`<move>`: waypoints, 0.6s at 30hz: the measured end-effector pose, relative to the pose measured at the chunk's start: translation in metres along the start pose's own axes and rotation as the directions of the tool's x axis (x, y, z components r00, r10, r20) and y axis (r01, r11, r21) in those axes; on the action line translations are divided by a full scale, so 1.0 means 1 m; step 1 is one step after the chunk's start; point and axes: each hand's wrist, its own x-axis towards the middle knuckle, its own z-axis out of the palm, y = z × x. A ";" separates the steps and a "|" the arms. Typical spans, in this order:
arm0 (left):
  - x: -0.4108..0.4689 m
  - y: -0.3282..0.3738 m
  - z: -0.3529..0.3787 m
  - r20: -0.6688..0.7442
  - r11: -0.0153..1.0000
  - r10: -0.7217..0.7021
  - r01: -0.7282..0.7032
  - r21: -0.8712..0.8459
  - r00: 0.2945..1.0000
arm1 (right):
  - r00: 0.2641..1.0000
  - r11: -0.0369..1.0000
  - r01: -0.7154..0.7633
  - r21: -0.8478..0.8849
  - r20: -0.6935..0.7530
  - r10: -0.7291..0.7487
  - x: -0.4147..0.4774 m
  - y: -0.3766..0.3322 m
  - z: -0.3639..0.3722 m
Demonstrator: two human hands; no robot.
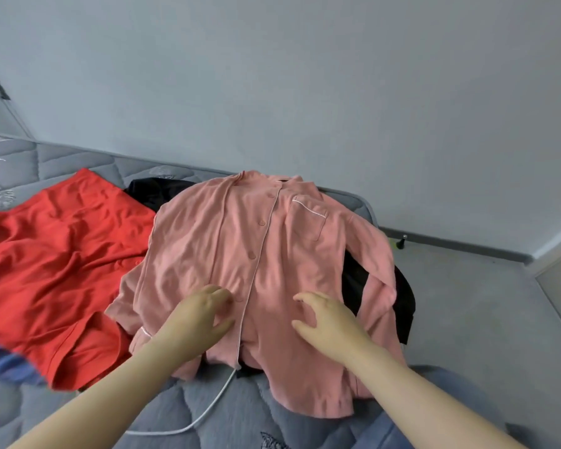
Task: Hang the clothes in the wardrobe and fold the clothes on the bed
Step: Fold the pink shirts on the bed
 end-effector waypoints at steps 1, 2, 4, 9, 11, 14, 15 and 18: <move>-0.008 -0.002 0.002 -0.005 1.000 -0.013 0.014 0.008 1.000 | 1.000 1.000 0.015 -0.004 0.006 -0.015 -0.004 -0.003 0.005; -0.016 -0.004 0.004 -0.013 1.000 -0.022 0.023 0.022 1.000 | 1.000 1.000 0.026 -0.005 0.012 -0.026 -0.008 -0.007 0.009; -0.029 -0.005 0.008 -0.027 0.998 -0.032 0.034 0.054 0.999 | 0.999 0.999 0.046 -0.002 0.027 -0.046 -0.016 -0.015 0.018; -0.056 -0.012 0.020 0.011 0.985 -0.068 0.065 0.158 0.998 | 0.996 0.994 0.088 -0.064 0.031 -0.086 -0.031 -0.031 0.038; -0.057 -0.017 0.023 0.008 0.971 -0.091 0.087 0.225 0.996 | 0.997 0.990 0.069 -0.119 0.051 -0.063 -0.034 -0.036 0.046; -0.051 -0.021 0.028 0.003 0.955 -0.097 0.092 0.283 0.995 | 0.997 0.982 0.013 -0.186 0.083 0.003 -0.035 -0.040 0.055; -0.049 -0.022 0.030 0.000 0.953 -0.097 0.093 0.289 0.995 | 0.997 0.980 0.003 -0.199 0.079 0.013 -0.034 -0.041 0.057; -0.040 -0.024 0.031 -0.026 0.953 -0.112 0.115 0.279 0.993 | 0.999 0.985 -0.023 -0.171 0.018 0.027 -0.030 -0.041 0.058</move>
